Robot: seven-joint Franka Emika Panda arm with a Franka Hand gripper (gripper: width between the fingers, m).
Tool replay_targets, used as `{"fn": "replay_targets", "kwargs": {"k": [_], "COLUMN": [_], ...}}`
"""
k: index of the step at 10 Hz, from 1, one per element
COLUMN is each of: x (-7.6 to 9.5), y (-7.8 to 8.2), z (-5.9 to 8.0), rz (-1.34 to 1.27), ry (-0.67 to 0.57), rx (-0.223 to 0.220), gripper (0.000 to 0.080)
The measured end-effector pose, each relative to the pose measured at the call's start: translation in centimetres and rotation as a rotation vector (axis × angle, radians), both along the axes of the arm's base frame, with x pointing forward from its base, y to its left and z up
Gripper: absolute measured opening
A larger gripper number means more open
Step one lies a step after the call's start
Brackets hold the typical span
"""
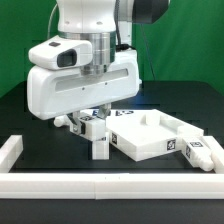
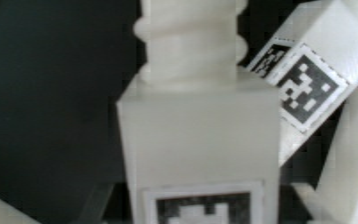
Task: Assemble one leg
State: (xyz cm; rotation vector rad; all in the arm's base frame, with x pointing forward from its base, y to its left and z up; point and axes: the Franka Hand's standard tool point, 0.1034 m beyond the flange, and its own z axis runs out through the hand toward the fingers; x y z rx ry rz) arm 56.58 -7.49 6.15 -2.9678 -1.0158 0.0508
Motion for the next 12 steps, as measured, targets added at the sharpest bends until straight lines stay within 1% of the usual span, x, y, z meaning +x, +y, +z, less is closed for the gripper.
{"fn": "replay_targets", "kwargs": {"k": [1, 2, 3, 4, 5, 6, 7, 8, 10, 12], "x": [-0.1, -0.6, -1.3, -2.5, -3.7, -4.6, -5.4, -5.9, -6.4, -6.3], "y": [-0.2, -1.1, -2.5, -3.7, -5.9, -7.1, -7.5, -7.4, -7.8, -7.7], "z": [-0.1, -0.3, -0.9, -1.6, -2.4, -3.1, -4.1, -4.6, -5.2, -5.2], "rz": [-0.008, -0.025, -0.048, -0.085, -0.129, -0.150, -0.160, -0.157, -0.149, -0.147], "ry": [0.000, -0.011, -0.031, -0.017, 0.001, 0.020, 0.034, 0.039, 0.049, 0.050], "rx": [0.000, -0.003, -0.007, -0.003, -0.004, -0.008, -0.011, -0.011, -0.009, -0.009], "gripper": [0.0282, 0.0282, 0.0282, 0.0282, 0.0282, 0.0282, 0.0282, 0.0282, 0.0282, 0.0283]}}
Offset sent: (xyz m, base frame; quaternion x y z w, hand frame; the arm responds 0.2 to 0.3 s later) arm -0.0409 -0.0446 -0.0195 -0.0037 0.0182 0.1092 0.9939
